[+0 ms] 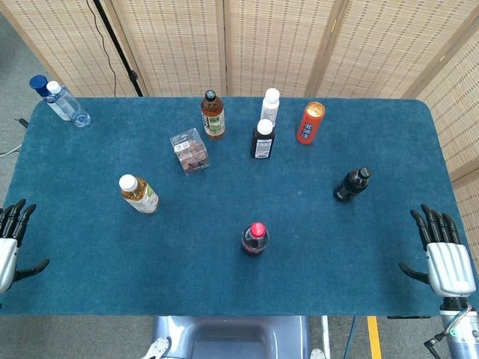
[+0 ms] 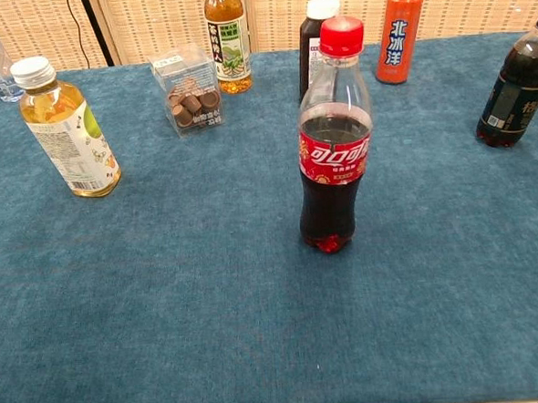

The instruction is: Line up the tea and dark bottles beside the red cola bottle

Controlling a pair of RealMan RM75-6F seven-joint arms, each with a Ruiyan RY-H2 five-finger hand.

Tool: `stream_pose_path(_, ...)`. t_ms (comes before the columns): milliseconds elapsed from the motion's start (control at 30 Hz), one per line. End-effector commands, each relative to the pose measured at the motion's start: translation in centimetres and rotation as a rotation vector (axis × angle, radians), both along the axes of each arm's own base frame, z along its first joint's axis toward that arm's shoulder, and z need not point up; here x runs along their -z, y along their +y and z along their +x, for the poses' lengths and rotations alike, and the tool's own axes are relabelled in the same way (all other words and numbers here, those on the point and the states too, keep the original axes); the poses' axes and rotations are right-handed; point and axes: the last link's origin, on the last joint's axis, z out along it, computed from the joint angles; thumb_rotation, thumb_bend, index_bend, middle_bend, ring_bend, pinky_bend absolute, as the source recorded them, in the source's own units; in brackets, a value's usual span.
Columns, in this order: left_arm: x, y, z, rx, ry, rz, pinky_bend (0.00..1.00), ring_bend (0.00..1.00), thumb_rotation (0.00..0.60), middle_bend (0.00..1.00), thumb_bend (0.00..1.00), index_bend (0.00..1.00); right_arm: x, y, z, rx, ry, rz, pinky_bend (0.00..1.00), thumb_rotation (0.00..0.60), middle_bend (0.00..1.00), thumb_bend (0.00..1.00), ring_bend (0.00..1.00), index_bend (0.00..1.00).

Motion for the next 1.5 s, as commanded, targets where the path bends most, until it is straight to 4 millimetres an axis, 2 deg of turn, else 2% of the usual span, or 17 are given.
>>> stream_pose_path(33, 0.0, 0.0, 0.0, -0.002, -0.001, -0.002, 0.00, 0.00, 0.600, 0.00, 0.05, 0.00, 0.0, -0.1, 0.1, 0.012, 0.015, -0.003, 0.00, 0.600, 0.00, 0.00, 0.00, 0.00)
stream_pose_path(200, -0.1, 0.0, 0.0, -0.001, -0.008, -0.004, 0.00, 0.00, 0.600, 0.00, 0.05, 0.00, 0.0, -0.5, 0.0, 0.006, 0.002, -0.014, 0.00, 0.600, 0.00, 0.00, 0.00, 0.00)
stream_pose_path(333, -0.3, -0.2, 0.2, 0.007, -0.021, -0.005, 0.00, 0.00, 0.600, 0.00, 0.05, 0.00, -0.5, -1.4, -0.4, 0.007, -0.091, -0.030, 0.00, 0.600, 0.00, 0.00, 0.00, 0.00)
stream_pose_path(567, -0.8, 0.0, 0.7, 0.007, -0.062, -0.009, 0.00, 0.00, 0.600, 0.00, 0.05, 0.00, -1.5, -4.6, -2.5, 0.059, -0.353, -0.035, 0.00, 0.600, 0.00, 0.00, 0.00, 0.00)
stream_pose_path(767, -1.0, 0.4, 1.6, -0.002, -0.088, -0.031, 0.00, 0.00, 0.600, 0.00, 0.05, 0.00, -0.9, -7.8, -4.4, 0.120, -0.418, -0.002, 0.00, 0.600, 0.00, 0.00, 0.00, 0.00)
stream_pose_path(933, -1.8, 1.1, 2.7, -0.005, -0.125, -0.011, 0.00, 0.00, 0.600, 0.00, 0.05, 0.00, -0.1, -11.0, -4.5, 0.140, -0.466, 0.011, 0.00, 0.600, 0.00, 0.00, 0.00, 0.00)
stream_pose_path(1167, -2.1, 1.4, 3.1, 0.002, -0.128, 0.011, 0.00, 0.00, 0.600, 0.00, 0.05, 0.00, 1.3, -14.8, -4.7, 0.163, -0.513, 0.003, 0.00, 0.600, 0.00, 0.00, 0.00, 0.00)
stream_pose_path(1300, -2.2, 1.3, 3.0, 0.004, -0.122, 0.019, 0.00, 0.00, 0.600, 0.00, 0.05, 0.00, 2.0, -16.3, -4.5, 0.170, -0.533, 0.009, 0.00, 0.600, 0.00, 0.00, 0.00, 0.00)
stream_pose_path(1500, -2.2, 1.2, 2.8, -0.001, -0.112, 0.032, 0.00, 0.00, 0.600, 0.00, 0.05, 0.00, 3.1, -18.3, -3.2, 0.159, -0.589, 0.036, 0.00, 0.600, 0.00, 0.00, 0.00, 0.00)
